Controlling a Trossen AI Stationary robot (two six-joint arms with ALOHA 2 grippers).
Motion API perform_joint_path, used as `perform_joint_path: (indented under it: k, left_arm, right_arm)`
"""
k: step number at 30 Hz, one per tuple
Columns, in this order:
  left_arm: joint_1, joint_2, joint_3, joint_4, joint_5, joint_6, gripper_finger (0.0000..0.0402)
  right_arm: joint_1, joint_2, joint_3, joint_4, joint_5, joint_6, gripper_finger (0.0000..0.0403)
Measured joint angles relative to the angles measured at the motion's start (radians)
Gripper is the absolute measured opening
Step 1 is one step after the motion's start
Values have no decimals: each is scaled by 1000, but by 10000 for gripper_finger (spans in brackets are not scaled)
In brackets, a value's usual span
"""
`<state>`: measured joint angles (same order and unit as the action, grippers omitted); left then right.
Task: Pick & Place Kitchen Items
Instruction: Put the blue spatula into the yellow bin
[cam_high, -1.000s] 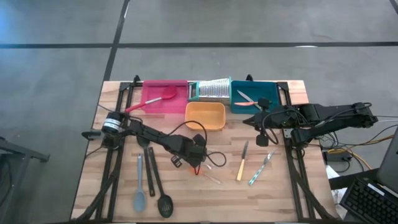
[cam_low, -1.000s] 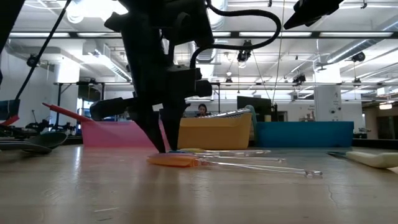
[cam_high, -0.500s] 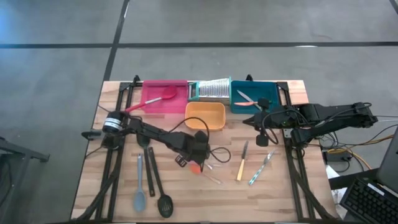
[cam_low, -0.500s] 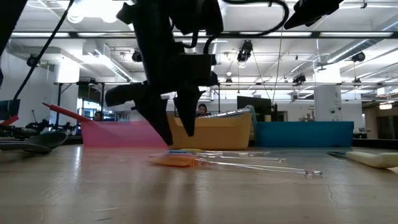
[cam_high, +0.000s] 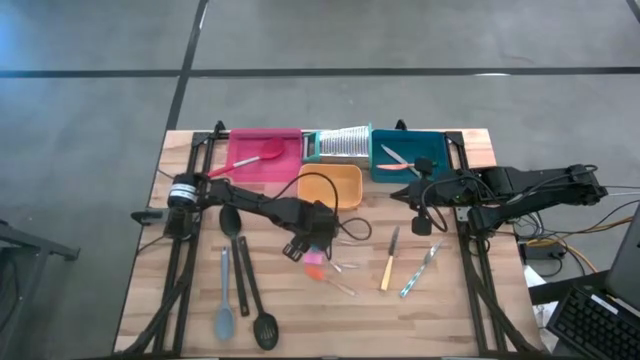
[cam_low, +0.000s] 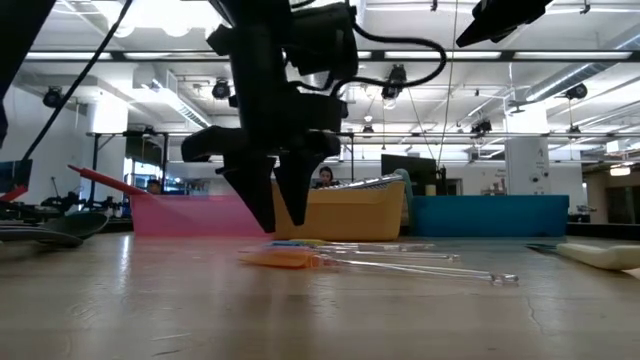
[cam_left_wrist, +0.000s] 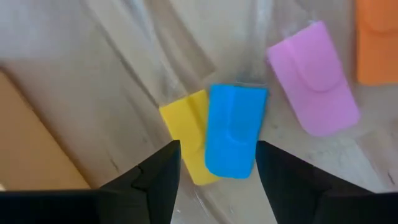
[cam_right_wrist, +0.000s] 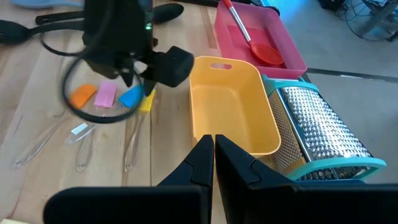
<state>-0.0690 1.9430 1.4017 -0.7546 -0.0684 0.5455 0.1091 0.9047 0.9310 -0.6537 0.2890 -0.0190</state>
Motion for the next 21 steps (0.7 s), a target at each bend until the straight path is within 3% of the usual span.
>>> perform_joint_path:
  k: [9,21]
  left_arm:
    - [35,21,-4,26,106,-120,210]
    - [21,68,-11,31,101,-204,209]
  right_arm:
    - [0,0,0,0,0,1,8]
    - [0,0,0,0,0,1,8]
